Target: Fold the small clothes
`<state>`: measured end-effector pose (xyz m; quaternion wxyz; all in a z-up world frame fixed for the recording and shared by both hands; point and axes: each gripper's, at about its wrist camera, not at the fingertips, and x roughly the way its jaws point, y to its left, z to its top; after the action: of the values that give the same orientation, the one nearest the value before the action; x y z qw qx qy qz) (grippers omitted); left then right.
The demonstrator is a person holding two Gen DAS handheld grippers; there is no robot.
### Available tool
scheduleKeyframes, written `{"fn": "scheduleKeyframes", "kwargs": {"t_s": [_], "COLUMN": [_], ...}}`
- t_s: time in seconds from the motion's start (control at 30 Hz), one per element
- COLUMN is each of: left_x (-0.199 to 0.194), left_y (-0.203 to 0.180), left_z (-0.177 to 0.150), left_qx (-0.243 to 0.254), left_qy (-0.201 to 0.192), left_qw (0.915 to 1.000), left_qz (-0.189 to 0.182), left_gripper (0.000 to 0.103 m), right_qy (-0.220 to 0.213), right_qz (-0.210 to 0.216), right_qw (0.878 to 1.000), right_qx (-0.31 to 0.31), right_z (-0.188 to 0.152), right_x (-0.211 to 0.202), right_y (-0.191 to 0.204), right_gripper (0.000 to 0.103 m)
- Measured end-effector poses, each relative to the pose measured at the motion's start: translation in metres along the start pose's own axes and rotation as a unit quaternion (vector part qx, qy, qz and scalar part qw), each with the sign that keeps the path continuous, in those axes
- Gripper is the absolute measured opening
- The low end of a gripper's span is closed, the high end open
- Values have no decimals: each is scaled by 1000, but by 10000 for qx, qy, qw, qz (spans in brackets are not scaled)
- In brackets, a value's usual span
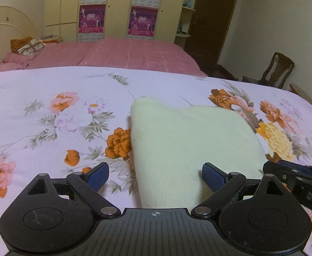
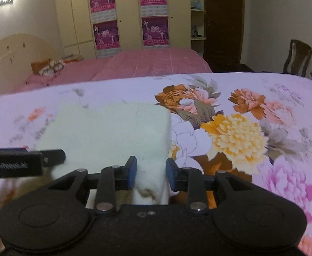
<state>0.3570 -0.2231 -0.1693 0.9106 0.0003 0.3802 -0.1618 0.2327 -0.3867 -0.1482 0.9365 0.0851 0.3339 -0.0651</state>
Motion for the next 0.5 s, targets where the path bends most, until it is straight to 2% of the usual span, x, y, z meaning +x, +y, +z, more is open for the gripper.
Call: {"fn": "scheduleKeyframes", "kwargs": {"t_s": [0.13,0.27,0.37,0.5], "left_x": [-18,-15,-10,-18], "left_y": [2,3,2,-5], "left_z": [-15,-37,-48,-51], "left_qx": [-11,8,-12,134], "left_qy": [-3,289,386,478], "left_qw": [9999,9995,9992,9986], "left_qz": [-106,-153,-135,-181], "left_gripper": [93,93,93,93], "right_qy": [-167,-91,430,429], "right_qz": [184,226,-131,-373], "right_qw": [9996,9993,9984,9981], "right_qx": [-143,-292,-329,-237], "right_z": [-10,-29,-49,-53], "right_x": [-29,-42,-26,-26], "right_y": [14,25,25,15], "right_gripper": [29,28,24,25]}}
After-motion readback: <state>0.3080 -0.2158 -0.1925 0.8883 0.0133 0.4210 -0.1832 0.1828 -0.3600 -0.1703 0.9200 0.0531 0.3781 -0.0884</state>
